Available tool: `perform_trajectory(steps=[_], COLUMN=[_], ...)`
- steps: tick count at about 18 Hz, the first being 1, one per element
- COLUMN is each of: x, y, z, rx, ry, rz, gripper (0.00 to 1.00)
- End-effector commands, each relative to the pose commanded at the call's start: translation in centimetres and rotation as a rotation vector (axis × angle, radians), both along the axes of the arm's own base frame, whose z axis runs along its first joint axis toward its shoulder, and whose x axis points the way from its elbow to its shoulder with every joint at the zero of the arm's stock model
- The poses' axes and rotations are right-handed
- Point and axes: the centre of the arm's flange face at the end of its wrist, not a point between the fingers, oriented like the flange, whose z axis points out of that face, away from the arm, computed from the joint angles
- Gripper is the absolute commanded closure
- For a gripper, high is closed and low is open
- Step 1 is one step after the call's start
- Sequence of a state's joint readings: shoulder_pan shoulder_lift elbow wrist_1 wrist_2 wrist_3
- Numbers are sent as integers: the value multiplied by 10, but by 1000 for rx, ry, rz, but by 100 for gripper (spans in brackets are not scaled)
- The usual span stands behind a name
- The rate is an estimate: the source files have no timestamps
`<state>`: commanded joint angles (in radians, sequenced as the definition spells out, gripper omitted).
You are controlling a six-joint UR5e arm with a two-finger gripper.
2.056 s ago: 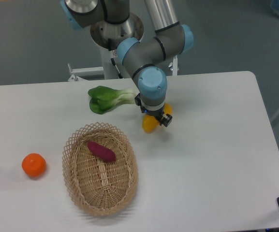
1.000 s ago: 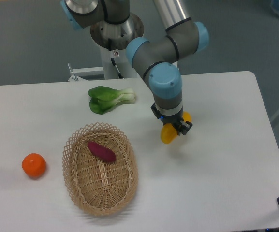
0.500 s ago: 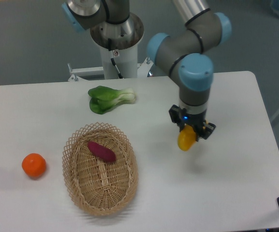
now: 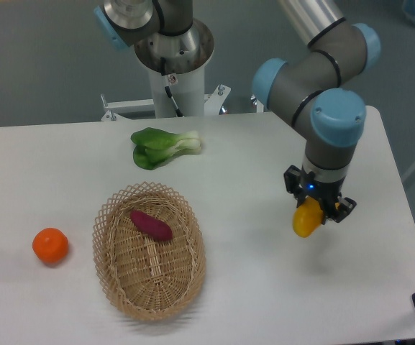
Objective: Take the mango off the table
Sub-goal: 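Lift the held mango up and carry it away from the bok choy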
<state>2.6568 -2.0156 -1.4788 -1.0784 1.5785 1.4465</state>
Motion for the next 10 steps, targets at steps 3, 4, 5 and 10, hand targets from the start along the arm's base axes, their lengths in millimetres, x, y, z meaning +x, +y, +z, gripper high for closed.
perform_trajectory(steps=[3,4,5,10], x=[-8,-8,-8,-11], y=[-8,-9,-9,-12], z=[1,1,1,0], rx=[-3,-7,-8,-9], ry=[5,5,5,4], rz=[4,-2,-5,-2], gripper=[66,66,66,66])
